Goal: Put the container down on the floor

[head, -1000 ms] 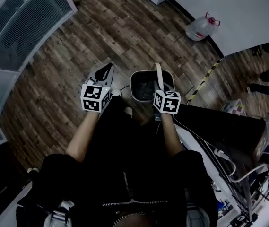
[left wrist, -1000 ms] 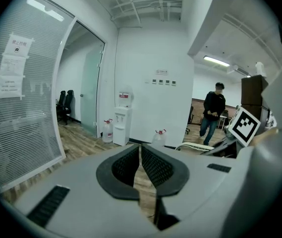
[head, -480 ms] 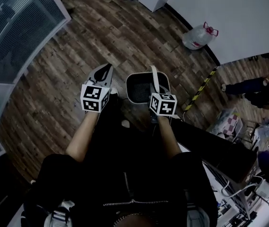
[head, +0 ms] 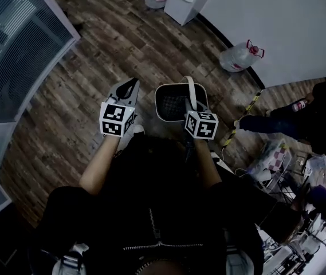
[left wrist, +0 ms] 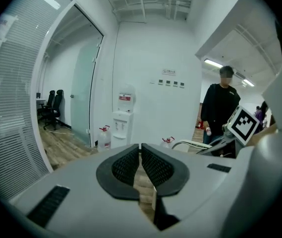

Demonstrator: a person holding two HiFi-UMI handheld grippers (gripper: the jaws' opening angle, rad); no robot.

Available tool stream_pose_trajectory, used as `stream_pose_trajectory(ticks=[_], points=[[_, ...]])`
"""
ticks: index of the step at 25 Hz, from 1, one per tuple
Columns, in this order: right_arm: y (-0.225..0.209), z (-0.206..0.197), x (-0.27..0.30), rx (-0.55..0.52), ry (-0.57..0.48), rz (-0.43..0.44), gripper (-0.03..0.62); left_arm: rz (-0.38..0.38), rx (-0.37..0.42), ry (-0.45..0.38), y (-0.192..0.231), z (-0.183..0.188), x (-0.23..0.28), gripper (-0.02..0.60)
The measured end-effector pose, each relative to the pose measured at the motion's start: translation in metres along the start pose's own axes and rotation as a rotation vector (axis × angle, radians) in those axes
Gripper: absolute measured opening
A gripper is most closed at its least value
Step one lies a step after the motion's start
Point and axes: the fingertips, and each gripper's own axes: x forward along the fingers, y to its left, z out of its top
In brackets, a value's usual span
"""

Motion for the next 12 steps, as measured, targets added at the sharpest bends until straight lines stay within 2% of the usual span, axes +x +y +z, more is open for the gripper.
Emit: stream_pose_trajectory(ticks=[6, 12], points=[[-0.013, 0.057, 0.037, 0.009, -0.022, -0.012, 0.011, -0.032, 0.012, 0.011, 0.025, 0.021, 0.048, 0.026], [-0.033, 0.09, 0.076, 0.02, -0.02, -0.01, 0.011, -0.049, 0.014, 0.025, 0.036, 0.035, 0.102, 0.026]])
